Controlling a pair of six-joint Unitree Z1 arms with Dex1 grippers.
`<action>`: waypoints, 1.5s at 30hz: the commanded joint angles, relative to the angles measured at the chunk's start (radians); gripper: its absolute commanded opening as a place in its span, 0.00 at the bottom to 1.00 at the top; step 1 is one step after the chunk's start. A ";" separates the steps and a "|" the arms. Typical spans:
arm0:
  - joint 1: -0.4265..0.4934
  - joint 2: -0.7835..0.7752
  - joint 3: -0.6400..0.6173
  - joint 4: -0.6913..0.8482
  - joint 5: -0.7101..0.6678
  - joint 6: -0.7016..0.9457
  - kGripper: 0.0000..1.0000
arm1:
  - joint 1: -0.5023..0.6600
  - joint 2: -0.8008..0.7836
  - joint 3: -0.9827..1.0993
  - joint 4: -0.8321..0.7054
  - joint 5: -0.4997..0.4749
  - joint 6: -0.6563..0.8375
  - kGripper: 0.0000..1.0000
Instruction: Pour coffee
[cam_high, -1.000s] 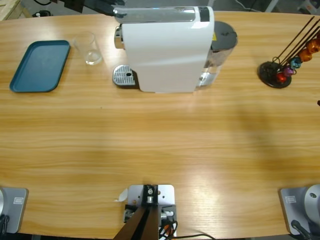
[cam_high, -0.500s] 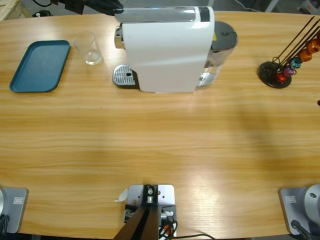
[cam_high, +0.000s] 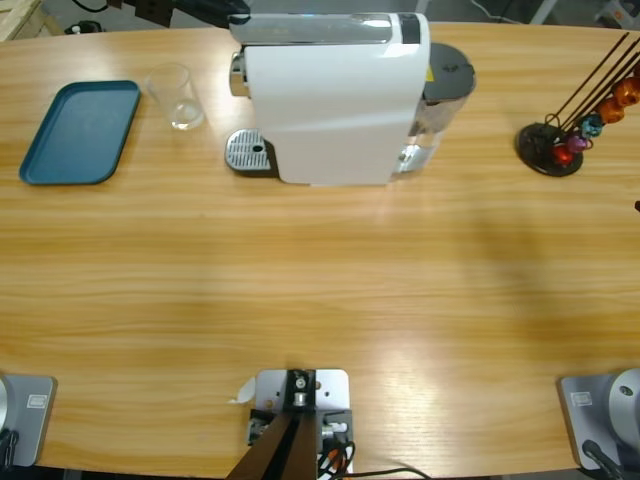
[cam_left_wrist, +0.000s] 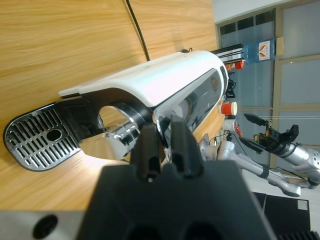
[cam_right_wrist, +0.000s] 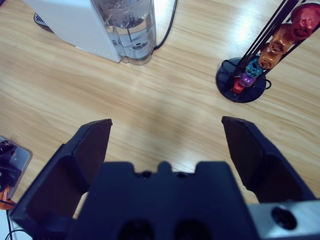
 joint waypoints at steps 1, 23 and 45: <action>-0.086 -0.053 -0.053 -0.049 -0.089 -0.012 0.00 | 0.009 -0.018 0.030 0.009 -0.015 -0.009 1.00; -0.184 -0.476 0.333 -0.106 0.429 0.591 0.99 | -0.104 0.105 0.141 -0.372 -0.286 0.084 1.00; -0.202 -0.643 0.557 0.006 0.671 0.574 0.98 | -0.275 0.369 0.311 -0.902 -0.222 0.052 0.68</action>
